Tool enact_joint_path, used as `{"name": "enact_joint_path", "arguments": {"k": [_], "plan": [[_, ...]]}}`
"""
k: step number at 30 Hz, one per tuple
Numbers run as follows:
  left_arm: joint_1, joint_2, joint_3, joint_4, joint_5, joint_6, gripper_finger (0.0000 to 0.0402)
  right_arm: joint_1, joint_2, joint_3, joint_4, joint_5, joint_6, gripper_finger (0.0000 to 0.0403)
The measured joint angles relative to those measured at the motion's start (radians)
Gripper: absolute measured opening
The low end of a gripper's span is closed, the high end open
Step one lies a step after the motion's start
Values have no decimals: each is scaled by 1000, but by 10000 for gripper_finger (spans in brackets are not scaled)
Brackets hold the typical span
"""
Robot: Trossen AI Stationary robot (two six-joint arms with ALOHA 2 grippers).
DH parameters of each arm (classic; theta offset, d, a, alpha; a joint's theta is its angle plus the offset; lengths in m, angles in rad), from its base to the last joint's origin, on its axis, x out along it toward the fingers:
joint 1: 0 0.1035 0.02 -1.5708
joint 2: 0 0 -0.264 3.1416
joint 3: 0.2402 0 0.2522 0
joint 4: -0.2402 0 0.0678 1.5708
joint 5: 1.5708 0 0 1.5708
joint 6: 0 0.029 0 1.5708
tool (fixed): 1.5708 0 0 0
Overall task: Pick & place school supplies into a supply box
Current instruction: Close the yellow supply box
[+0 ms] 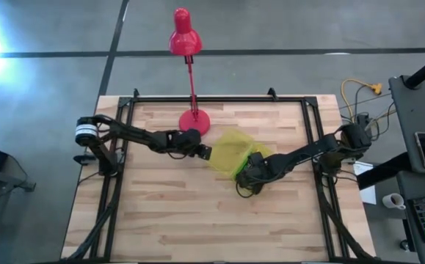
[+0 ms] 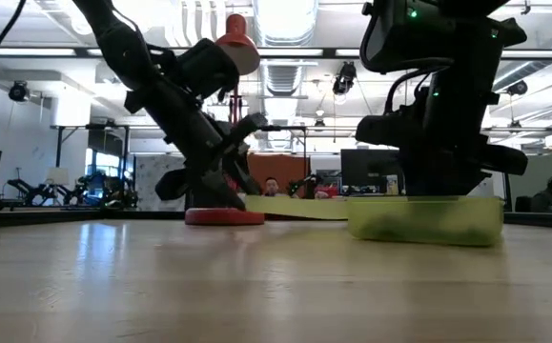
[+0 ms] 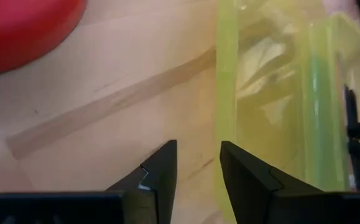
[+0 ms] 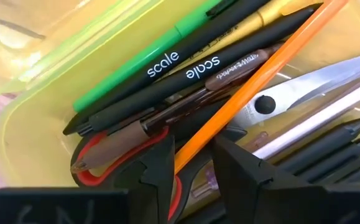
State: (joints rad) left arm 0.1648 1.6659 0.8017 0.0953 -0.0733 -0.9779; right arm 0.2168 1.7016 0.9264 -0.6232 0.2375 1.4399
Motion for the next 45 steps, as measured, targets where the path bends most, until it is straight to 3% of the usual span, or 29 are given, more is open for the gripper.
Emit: {"name": "enact_joint_path", "arguments": {"k": [11,25,31,36,41,45], "plan": [[-1,-72,0,39,-6,-1,108,0,-14,-2,-10,-8,-27,96],[-3,-119,2,281,41,-30,108,1,-18,-3,3,-6,-64,94],[0,-123,2,144,12,-9,108,10,-24,-2,2,-28,-105,95],[0,-117,1,-25,-11,20,108,64,-95,48,-38,84,-115,92],[0,-116,-45,-59,-80,21,108,82,-160,84,-220,105,-124,92],[10,-116,-96,-52,-86,16,108,106,-201,79,-401,97,-14,93]]}}
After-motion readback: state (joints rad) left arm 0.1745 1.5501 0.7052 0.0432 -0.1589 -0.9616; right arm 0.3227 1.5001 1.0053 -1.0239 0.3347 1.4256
